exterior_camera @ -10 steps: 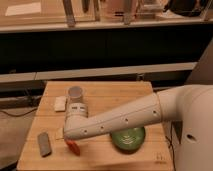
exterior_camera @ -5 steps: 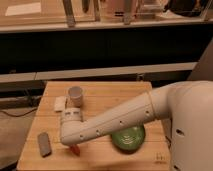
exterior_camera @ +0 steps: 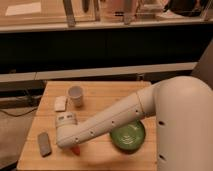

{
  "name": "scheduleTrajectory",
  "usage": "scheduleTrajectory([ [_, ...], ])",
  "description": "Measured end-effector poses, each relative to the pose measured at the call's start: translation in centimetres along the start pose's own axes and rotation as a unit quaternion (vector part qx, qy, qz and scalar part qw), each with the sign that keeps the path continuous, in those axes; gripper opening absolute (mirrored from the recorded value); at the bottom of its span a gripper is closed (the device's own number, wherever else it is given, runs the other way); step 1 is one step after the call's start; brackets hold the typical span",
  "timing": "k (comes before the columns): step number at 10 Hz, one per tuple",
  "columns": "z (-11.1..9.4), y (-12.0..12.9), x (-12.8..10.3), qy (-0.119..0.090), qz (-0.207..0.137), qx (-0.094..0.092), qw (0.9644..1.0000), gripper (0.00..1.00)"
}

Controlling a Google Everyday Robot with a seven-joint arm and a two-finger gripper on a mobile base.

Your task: Drag the pepper across the table

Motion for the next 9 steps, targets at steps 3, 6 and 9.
scheduleTrajectory([
  [3,0.8,-0.2,-0.8,-0.001,0.019,0.008,0.9998,0.8],
  [6,1.3,-0.5,-1.0,-0.004,0.023,0.006,0.9997,0.8],
  [9,1.8,-0.7,-1.0,-0.009,0.016,-0.003,0.9998,0.8],
])
